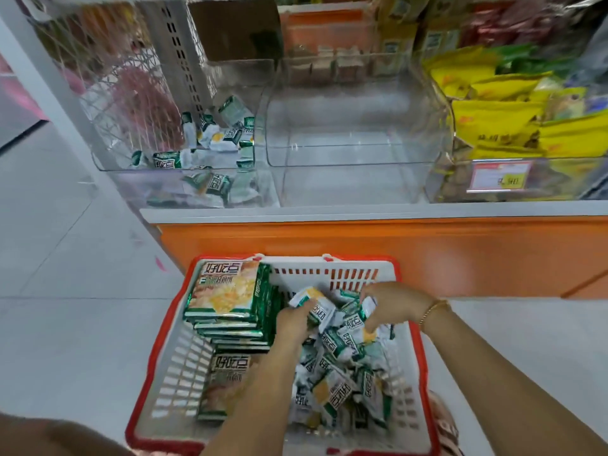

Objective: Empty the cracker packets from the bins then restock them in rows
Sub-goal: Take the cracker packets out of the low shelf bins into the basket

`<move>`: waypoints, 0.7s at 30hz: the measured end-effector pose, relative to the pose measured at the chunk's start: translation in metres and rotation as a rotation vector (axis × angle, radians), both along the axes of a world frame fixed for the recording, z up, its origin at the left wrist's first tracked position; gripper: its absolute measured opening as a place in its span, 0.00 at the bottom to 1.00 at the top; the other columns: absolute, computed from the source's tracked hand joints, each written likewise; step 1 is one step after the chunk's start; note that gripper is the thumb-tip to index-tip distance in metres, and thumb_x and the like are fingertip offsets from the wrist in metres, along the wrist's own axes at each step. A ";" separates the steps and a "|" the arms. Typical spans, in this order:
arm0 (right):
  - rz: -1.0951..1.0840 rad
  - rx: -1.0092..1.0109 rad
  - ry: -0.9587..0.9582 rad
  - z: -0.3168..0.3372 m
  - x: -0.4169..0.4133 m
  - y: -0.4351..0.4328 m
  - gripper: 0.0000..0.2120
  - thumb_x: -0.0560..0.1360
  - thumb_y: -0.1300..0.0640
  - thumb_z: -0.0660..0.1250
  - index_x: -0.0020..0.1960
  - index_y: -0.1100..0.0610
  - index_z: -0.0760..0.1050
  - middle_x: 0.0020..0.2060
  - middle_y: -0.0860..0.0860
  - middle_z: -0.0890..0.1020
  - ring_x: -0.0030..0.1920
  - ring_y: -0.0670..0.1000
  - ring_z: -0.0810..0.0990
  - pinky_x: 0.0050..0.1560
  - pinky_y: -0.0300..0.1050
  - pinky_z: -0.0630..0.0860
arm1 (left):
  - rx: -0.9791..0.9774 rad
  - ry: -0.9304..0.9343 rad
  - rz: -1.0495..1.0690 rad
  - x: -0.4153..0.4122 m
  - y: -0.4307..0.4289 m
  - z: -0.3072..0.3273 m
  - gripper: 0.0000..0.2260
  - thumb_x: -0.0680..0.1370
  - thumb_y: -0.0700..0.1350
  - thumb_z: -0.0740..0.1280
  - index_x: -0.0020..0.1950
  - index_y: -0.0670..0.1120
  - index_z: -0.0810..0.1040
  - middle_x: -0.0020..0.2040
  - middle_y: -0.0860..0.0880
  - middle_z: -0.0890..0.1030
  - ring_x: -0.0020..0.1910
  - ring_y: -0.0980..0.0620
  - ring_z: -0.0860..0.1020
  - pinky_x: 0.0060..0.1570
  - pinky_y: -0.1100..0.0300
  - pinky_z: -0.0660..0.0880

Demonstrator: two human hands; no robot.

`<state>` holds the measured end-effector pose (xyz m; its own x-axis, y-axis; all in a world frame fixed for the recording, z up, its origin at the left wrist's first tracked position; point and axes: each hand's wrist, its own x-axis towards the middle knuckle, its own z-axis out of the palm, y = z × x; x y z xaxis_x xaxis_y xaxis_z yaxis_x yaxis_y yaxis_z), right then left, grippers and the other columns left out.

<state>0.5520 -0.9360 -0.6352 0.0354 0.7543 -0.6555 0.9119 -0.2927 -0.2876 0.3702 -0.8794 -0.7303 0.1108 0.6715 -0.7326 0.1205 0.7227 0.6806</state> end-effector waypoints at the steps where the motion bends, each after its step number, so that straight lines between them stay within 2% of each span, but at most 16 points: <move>1: 0.015 -0.052 -0.017 -0.012 -0.001 -0.005 0.34 0.73 0.50 0.71 0.74 0.56 0.62 0.73 0.54 0.65 0.68 0.54 0.69 0.56 0.40 0.71 | 0.013 0.014 -0.036 0.003 0.002 -0.002 0.12 0.71 0.46 0.75 0.40 0.42 0.75 0.30 0.44 0.68 0.29 0.46 0.70 0.48 0.42 0.77; 3: 0.023 -0.128 -0.053 -0.031 -0.005 -0.012 0.35 0.73 0.46 0.70 0.74 0.59 0.63 0.74 0.55 0.64 0.72 0.54 0.65 0.63 0.43 0.71 | 0.032 0.048 -0.091 0.007 0.003 0.003 0.11 0.74 0.42 0.72 0.53 0.40 0.77 0.27 0.46 0.72 0.22 0.48 0.73 0.42 0.49 0.77; 4: 0.021 -0.132 -0.087 -0.038 -0.006 -0.012 0.31 0.74 0.44 0.69 0.70 0.60 0.68 0.71 0.56 0.68 0.70 0.54 0.68 0.63 0.45 0.72 | 0.036 0.066 -0.135 0.008 0.003 0.009 0.12 0.75 0.42 0.71 0.56 0.38 0.76 0.28 0.47 0.72 0.23 0.51 0.72 0.39 0.54 0.75; 6: -0.020 -0.055 -0.155 -0.044 -0.004 -0.007 0.22 0.75 0.43 0.66 0.57 0.61 0.76 0.56 0.53 0.79 0.58 0.54 0.78 0.47 0.43 0.77 | 0.055 0.140 -0.316 0.005 0.010 0.022 0.13 0.74 0.45 0.72 0.52 0.39 0.76 0.36 0.47 0.73 0.35 0.51 0.73 0.42 0.58 0.71; 7: -0.059 -0.012 -0.169 -0.041 -0.001 -0.002 0.18 0.76 0.44 0.66 0.51 0.59 0.76 0.47 0.51 0.80 0.52 0.53 0.80 0.40 0.41 0.76 | 0.086 0.190 -0.432 0.001 0.016 0.032 0.13 0.74 0.48 0.72 0.50 0.40 0.77 0.42 0.46 0.74 0.42 0.51 0.74 0.45 0.60 0.71; 9: -0.135 0.123 -0.178 -0.023 0.007 0.010 0.15 0.77 0.46 0.66 0.51 0.58 0.76 0.43 0.50 0.80 0.45 0.51 0.80 0.38 0.40 0.75 | 0.174 0.266 -0.696 -0.010 0.031 0.063 0.17 0.75 0.52 0.69 0.56 0.41 0.77 0.54 0.45 0.78 0.52 0.50 0.77 0.54 0.60 0.75; 11: -0.223 0.301 -0.148 0.016 0.011 0.019 0.14 0.77 0.47 0.66 0.50 0.59 0.77 0.40 0.50 0.79 0.40 0.51 0.77 0.42 0.43 0.74 | 0.259 0.282 -0.923 -0.020 0.047 0.110 0.18 0.79 0.51 0.65 0.62 0.39 0.75 0.58 0.44 0.79 0.53 0.51 0.79 0.54 0.62 0.77; 12: -0.270 0.417 -0.111 0.040 0.011 0.024 0.14 0.76 0.47 0.66 0.45 0.59 0.77 0.37 0.51 0.77 0.39 0.51 0.75 0.40 0.44 0.72 | 0.301 0.273 -0.998 -0.025 0.056 0.138 0.16 0.80 0.49 0.64 0.59 0.38 0.76 0.55 0.44 0.80 0.50 0.51 0.81 0.51 0.63 0.78; 14: -0.316 0.679 -0.016 0.092 0.004 0.032 0.15 0.74 0.49 0.69 0.37 0.59 0.74 0.32 0.52 0.76 0.35 0.51 0.73 0.34 0.42 0.67 | 0.403 0.248 -1.068 -0.033 0.069 0.197 0.10 0.79 0.46 0.64 0.47 0.39 0.79 0.43 0.45 0.82 0.41 0.53 0.82 0.45 0.64 0.80; 16: -0.320 0.901 0.094 0.137 -0.008 0.040 0.16 0.73 0.50 0.70 0.33 0.57 0.71 0.28 0.50 0.73 0.30 0.47 0.70 0.31 0.42 0.64 | 0.539 0.258 -1.069 -0.045 0.084 0.248 0.11 0.77 0.47 0.66 0.40 0.41 0.78 0.35 0.48 0.81 0.37 0.54 0.81 0.42 0.65 0.79; 19: -0.265 1.048 0.197 0.191 -0.030 0.054 0.16 0.73 0.49 0.71 0.32 0.55 0.71 0.25 0.48 0.71 0.26 0.44 0.68 0.29 0.36 0.63 | 0.671 0.289 -1.020 -0.064 0.110 0.306 0.14 0.70 0.53 0.69 0.37 0.42 0.78 0.34 0.47 0.81 0.36 0.52 0.80 0.43 0.61 0.78; 21: -0.169 1.073 0.197 0.217 -0.045 0.071 0.13 0.72 0.48 0.71 0.35 0.53 0.74 0.28 0.46 0.74 0.28 0.43 0.70 0.31 0.36 0.65 | 0.736 0.361 -0.957 -0.076 0.135 0.324 0.15 0.70 0.54 0.69 0.39 0.41 0.78 0.36 0.46 0.82 0.36 0.53 0.80 0.42 0.62 0.78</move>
<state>0.5070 -0.8653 -0.4186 0.1585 0.9299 0.3318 0.7942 0.0796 -0.6024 0.2939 -0.7441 -0.4065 0.6492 0.6947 -0.3097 0.6482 -0.2922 0.7032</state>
